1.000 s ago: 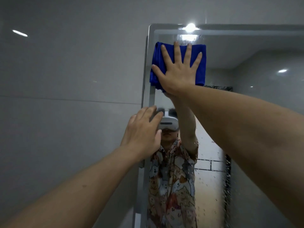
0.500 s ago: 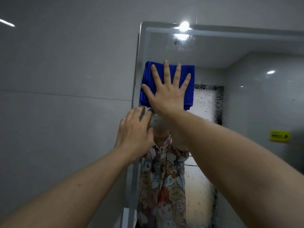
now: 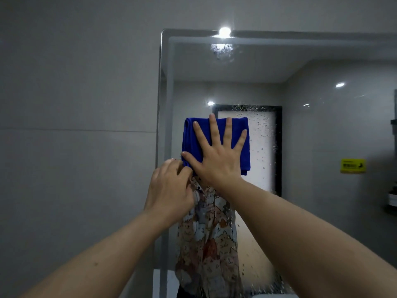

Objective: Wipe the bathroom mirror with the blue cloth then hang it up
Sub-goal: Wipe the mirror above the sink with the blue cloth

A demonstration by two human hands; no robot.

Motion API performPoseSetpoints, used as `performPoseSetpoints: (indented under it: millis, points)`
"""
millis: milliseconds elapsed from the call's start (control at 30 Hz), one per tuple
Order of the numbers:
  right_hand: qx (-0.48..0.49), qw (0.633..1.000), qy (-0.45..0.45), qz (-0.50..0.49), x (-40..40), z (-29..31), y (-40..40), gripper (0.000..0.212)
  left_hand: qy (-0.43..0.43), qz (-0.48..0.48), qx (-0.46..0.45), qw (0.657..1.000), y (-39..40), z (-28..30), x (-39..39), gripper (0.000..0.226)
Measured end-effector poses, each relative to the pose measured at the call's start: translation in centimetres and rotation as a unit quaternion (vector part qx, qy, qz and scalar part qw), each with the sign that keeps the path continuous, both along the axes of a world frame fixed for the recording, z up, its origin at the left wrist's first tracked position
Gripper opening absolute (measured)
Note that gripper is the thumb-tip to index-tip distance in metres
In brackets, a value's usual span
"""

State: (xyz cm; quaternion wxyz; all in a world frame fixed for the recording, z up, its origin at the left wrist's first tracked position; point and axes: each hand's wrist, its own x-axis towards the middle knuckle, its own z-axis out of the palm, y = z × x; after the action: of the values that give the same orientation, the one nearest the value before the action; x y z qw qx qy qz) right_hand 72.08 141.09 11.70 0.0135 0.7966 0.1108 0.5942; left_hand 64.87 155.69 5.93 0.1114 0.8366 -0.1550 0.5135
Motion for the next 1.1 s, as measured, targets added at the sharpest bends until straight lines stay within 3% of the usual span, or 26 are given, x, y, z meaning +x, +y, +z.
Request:
performPoseSetpoints:
  millis: [233, 400, 633, 1100]
  points:
    - [0.01, 1.0, -0.012, -0.02, 0.2, 4.1, -1.6, 0.088, -0.055, -0.005, -0.007, 0.998, -0.2, 1.4, 1.0, 0.033]
    - [0.023, 0.999, -0.016, -0.03, 0.2, 8.8, -2.5, 0.088, -0.061, 0.008, -0.016, 0.998, 0.0, 2.9, 2.3, 0.053]
    - [0.063, 0.997, -0.028, -0.027, -0.3, 17.4, -5.1, 0.089, -0.094, 0.041, -0.011, 0.995, -0.6, 4.7, 4.4, 0.06]
    - [0.06, 0.998, -0.011, -0.026, -0.6, 11.7, -7.2, 0.085, -0.095, 0.021, -0.042, 0.994, -6.3, 4.4, 4.4, 0.065]
